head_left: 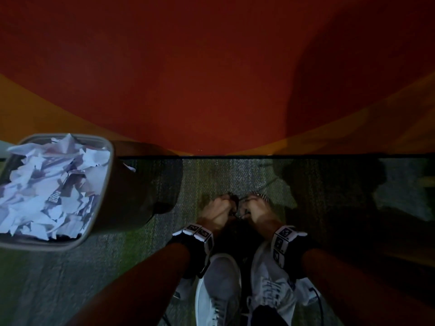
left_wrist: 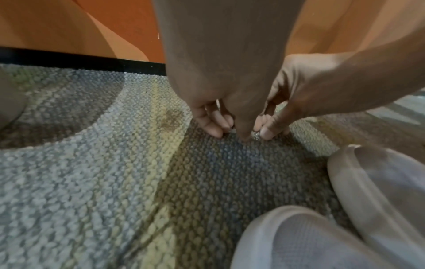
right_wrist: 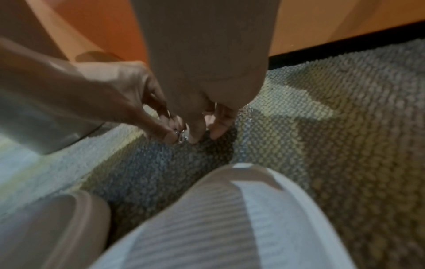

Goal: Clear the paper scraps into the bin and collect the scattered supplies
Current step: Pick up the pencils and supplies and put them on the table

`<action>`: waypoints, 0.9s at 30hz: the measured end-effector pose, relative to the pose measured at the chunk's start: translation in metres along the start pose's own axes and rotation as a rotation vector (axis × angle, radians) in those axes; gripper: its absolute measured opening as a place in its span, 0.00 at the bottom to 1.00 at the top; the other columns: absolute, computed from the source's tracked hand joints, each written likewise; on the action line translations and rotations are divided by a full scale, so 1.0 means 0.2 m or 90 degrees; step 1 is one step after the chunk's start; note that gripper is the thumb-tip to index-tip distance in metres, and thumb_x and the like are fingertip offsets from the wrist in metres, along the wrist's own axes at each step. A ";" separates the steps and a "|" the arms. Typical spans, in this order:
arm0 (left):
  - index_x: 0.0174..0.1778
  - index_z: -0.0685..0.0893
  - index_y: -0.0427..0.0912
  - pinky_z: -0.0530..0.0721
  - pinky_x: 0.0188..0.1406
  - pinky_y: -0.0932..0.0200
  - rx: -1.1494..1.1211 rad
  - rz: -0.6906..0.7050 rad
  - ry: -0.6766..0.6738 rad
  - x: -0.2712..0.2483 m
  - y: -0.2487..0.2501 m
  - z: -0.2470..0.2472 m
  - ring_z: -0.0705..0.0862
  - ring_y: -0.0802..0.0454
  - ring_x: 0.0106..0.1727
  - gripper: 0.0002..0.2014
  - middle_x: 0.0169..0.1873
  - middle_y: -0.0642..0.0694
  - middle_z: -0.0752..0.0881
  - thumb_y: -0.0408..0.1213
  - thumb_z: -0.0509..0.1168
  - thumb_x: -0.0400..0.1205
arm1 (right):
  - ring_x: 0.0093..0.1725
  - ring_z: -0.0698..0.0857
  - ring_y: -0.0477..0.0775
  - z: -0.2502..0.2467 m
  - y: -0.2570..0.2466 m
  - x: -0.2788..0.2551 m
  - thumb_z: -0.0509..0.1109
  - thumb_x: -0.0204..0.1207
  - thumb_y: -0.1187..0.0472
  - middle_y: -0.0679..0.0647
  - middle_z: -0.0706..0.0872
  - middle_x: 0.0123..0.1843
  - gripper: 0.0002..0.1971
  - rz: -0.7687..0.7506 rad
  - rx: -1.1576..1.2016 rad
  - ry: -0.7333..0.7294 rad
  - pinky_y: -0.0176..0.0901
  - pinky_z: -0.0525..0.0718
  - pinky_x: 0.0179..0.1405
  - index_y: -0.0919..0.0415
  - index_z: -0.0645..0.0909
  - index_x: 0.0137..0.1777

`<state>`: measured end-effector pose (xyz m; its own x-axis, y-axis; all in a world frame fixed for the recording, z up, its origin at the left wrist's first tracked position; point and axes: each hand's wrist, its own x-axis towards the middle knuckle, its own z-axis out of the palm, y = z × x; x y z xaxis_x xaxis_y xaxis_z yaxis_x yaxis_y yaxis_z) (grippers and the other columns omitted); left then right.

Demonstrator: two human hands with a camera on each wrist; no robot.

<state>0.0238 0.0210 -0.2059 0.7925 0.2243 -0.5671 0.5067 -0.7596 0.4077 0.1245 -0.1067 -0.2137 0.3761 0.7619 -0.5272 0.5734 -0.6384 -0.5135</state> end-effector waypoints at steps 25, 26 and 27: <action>0.64 0.79 0.37 0.77 0.63 0.44 0.124 0.091 -0.019 0.01 0.07 0.05 0.74 0.39 0.71 0.12 0.66 0.39 0.75 0.33 0.57 0.86 | 0.47 0.73 0.48 0.06 0.14 -0.06 0.65 0.75 0.67 0.56 0.83 0.52 0.16 0.136 0.215 0.104 0.34 0.66 0.47 0.41 0.73 0.37; 0.68 0.76 0.37 0.77 0.67 0.41 0.151 0.087 -0.037 0.00 0.07 0.05 0.71 0.39 0.75 0.15 0.70 0.39 0.73 0.34 0.54 0.88 | 0.47 0.73 0.48 0.06 0.14 -0.06 0.65 0.76 0.66 0.56 0.83 0.52 0.15 0.140 0.218 0.100 0.34 0.66 0.47 0.42 0.74 0.38; 0.72 0.73 0.37 0.76 0.70 0.39 0.169 0.081 -0.050 0.00 0.07 0.07 0.68 0.39 0.77 0.17 0.73 0.39 0.70 0.36 0.50 0.89 | 0.47 0.75 0.48 0.04 0.12 -0.06 0.65 0.75 0.66 0.55 0.83 0.51 0.13 0.147 0.218 0.091 0.36 0.68 0.48 0.44 0.76 0.39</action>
<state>0.0256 0.0028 -0.2100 0.8099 0.0771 -0.5815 0.2903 -0.9141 0.2832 0.1276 -0.1328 -0.2260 0.5767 0.5865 -0.5687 0.1967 -0.7754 -0.6001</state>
